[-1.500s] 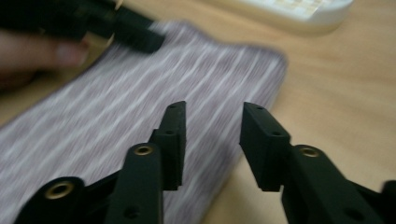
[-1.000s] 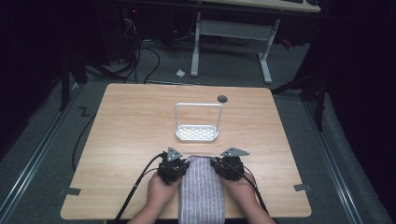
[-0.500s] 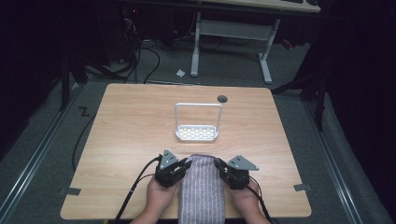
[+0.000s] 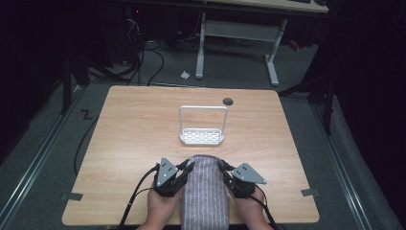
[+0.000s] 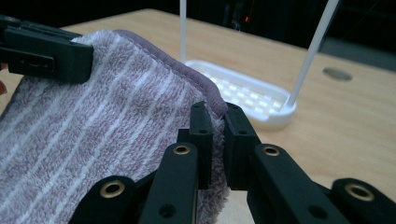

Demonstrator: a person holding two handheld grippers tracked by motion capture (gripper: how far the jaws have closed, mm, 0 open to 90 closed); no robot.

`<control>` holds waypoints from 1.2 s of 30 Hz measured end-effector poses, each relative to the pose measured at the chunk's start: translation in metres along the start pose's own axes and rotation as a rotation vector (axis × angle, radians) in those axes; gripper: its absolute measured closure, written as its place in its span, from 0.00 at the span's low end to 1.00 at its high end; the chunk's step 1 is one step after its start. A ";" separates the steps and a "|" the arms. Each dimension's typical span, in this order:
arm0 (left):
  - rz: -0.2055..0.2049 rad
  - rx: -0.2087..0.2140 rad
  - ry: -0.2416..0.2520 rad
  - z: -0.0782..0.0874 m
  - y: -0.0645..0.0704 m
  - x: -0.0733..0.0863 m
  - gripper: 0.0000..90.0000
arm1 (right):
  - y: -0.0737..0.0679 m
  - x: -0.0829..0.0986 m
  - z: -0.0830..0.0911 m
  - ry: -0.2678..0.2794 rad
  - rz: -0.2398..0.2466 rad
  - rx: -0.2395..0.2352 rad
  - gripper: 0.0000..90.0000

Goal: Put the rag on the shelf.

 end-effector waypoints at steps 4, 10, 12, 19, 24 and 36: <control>0.013 0.018 0.024 0.003 0.004 -0.009 0.87 | 0.002 -0.013 0.011 0.055 0.012 0.027 0.93; 0.014 0.028 0.083 0.008 0.007 -0.028 0.87 | 0.007 -0.027 0.020 0.118 0.021 0.035 0.93; 0.007 0.028 0.095 0.011 0.008 -0.033 0.87 | 0.008 -0.034 0.023 0.135 0.021 0.039 0.93; 0.017 0.017 0.170 0.022 0.011 -0.062 0.88 | 0.009 -0.066 0.034 0.218 0.029 0.038 0.94; 0.005 0.030 0.214 0.028 0.014 -0.086 0.88 | 0.014 -0.092 0.040 0.270 0.027 0.047 0.94; -0.042 0.046 0.268 0.025 0.011 -0.137 0.88 | 0.028 -0.143 0.043 0.352 0.028 0.053 0.94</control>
Point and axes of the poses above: each handheld gripper's, and its own axes: z roughly backward along the jaws, x roughly out of its underside, y roughly to its right, the point moved 7 cm from there along -z, roughly forward along the jaws, and after that the axes turned 4 degrees about z, right-handed, at the moved point
